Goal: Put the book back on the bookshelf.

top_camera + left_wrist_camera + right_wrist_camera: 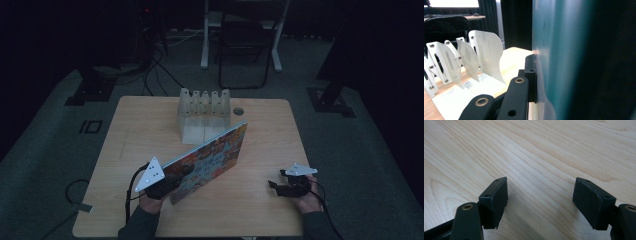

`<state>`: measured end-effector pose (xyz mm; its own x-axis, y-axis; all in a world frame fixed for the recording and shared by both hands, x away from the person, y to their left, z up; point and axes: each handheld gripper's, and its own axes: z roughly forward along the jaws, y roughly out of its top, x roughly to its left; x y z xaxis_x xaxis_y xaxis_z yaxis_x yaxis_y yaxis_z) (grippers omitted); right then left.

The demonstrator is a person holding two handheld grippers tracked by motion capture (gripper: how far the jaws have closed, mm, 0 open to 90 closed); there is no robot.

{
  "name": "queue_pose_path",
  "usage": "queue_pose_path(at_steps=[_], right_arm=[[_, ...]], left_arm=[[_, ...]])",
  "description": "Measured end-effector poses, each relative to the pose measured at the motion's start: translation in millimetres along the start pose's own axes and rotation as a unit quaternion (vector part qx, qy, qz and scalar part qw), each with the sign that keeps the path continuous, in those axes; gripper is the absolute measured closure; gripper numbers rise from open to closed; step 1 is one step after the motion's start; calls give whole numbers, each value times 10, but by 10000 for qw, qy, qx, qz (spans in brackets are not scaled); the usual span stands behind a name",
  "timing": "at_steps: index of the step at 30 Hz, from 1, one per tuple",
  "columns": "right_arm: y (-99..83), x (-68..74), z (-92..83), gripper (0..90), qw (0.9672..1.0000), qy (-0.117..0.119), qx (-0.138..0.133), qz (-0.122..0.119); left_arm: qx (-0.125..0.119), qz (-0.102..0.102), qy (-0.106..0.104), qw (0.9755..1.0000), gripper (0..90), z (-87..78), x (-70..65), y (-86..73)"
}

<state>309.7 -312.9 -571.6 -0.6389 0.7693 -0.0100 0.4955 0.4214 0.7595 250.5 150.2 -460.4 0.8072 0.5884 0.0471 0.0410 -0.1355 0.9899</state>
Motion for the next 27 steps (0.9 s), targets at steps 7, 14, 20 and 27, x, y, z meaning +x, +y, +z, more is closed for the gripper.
queue_pose_path(at_steps=[7,14,20,27], right_arm=[[0,-4,3,276,10000,26,-1,7],[1,-5,4,276,10000,40,1,12],[1,-6,5,274,10000,49,5,11],[4,-5,9,273,10000,58,6,1]], left_arm=[[-59,9,10,10000,811,-43,23,20],[-40,42,-32,10000,810,-68,57,17],[-37,58,-102,9999,809,-84,85,-15],[-120,11,-157,9998,806,-64,106,-69]])
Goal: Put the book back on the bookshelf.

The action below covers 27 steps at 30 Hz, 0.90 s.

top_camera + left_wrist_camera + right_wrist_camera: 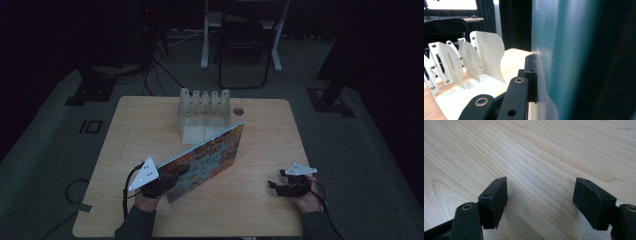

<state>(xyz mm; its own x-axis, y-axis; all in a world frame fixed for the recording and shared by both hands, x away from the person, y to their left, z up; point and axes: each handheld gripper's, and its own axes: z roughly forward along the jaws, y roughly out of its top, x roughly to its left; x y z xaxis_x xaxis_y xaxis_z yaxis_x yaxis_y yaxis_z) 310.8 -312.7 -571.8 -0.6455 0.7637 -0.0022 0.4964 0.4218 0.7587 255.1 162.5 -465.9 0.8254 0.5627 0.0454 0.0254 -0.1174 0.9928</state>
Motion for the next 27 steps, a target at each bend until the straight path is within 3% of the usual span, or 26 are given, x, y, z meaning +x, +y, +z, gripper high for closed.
queue_pose_path(at_steps=[6,10,13,16,19,22,26,27], right_arm=[[0,0,0,271,10000,5,-1,-2],[0,-1,1,270,10000,12,-1,-6],[1,-1,1,270,10000,12,0,-6],[0,-2,2,269,10000,16,-1,-4],[1,-1,1,268,10000,19,2,-5],[1,-1,2,268,10000,24,2,-6],[1,-2,2,266,10000,26,3,-7],[1,-3,2,266,10000,30,5,-6]], left_arm=[[-116,-19,-236,9997,765,29,23,-6],[-14,85,-207,9997,683,59,18,-12],[-22,107,-252,9996,668,77,4,-25],[-28,178,-206,9996,687,100,-16,-24],[-29,236,-72,9997,798,115,-35,-19],[-21,236,-30,9997,804,130,-48,-16],[-33,171,41,9998,808,140,-54,-14],[-54,64,121,9999,810,143,-54,-14]])
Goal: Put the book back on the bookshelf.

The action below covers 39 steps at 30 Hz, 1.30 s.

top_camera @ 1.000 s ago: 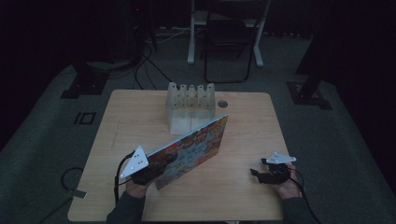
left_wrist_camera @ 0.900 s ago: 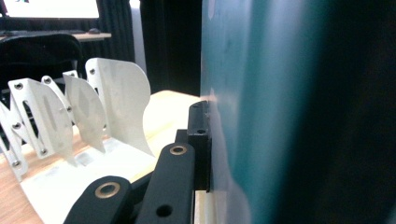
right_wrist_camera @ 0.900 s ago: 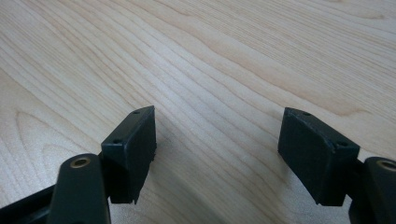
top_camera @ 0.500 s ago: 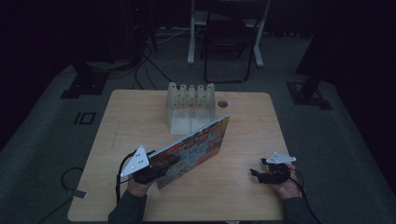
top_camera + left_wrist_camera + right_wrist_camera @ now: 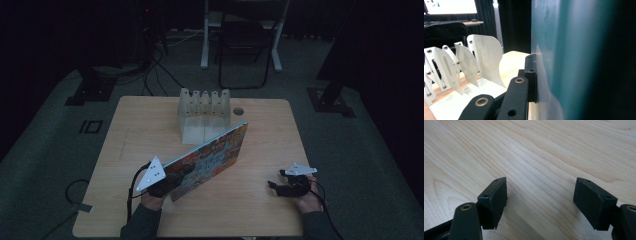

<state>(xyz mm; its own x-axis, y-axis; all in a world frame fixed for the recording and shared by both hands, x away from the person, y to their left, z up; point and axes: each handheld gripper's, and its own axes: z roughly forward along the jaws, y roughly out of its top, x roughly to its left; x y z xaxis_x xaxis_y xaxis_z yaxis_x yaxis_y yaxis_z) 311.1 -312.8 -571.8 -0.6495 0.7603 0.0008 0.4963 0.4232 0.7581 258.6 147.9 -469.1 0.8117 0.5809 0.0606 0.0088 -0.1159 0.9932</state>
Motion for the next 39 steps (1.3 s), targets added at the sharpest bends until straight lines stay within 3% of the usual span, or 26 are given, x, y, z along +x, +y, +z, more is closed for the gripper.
queue_pose_path(at_steps=[6,12,24,39], right_arm=[[0,0,0,265,10000,1,-2,7],[0,-2,0,265,10000,6,1,11],[0,-1,0,265,10000,5,1,6],[0,-2,0,265,10000,10,2,14]], left_arm=[[-39,-169,54,9998,811,6,26,2],[4,-40,83,10000,811,3,-8,72],[-110,-99,240,9996,812,-74,4,127],[-48,-113,377,9992,811,-143,50,153]])
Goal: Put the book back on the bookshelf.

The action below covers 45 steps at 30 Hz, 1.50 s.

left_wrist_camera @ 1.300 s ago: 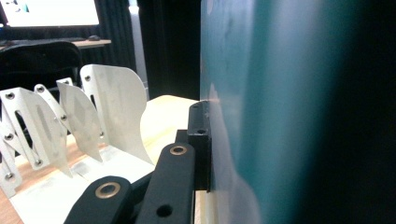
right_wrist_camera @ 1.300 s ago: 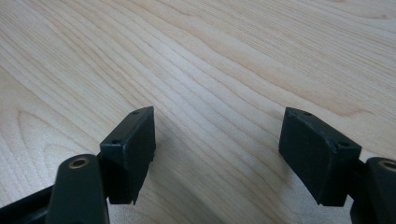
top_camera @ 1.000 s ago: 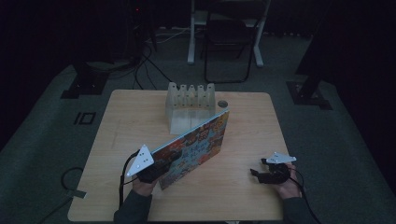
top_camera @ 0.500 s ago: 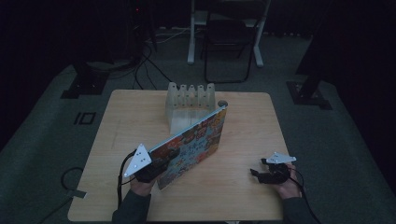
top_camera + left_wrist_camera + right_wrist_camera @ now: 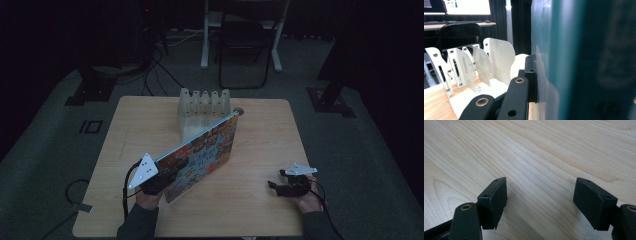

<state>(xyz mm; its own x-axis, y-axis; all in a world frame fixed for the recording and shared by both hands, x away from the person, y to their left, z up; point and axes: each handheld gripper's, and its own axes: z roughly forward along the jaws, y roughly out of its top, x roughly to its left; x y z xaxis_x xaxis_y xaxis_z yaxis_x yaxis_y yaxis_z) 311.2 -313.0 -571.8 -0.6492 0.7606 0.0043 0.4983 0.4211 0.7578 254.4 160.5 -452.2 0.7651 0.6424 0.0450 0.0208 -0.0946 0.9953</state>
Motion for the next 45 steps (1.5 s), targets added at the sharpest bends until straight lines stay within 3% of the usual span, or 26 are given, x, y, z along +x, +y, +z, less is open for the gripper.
queue_pose_path(at_steps=[30,45], right_arm=[[7,12,16,181,9999,77,78,-79],[7,12,16,178,9999,86,79,-83]], left_arm=[[1,-121,432,9990,810,-148,128,31],[20,-53,620,9981,810,-194,167,74]])
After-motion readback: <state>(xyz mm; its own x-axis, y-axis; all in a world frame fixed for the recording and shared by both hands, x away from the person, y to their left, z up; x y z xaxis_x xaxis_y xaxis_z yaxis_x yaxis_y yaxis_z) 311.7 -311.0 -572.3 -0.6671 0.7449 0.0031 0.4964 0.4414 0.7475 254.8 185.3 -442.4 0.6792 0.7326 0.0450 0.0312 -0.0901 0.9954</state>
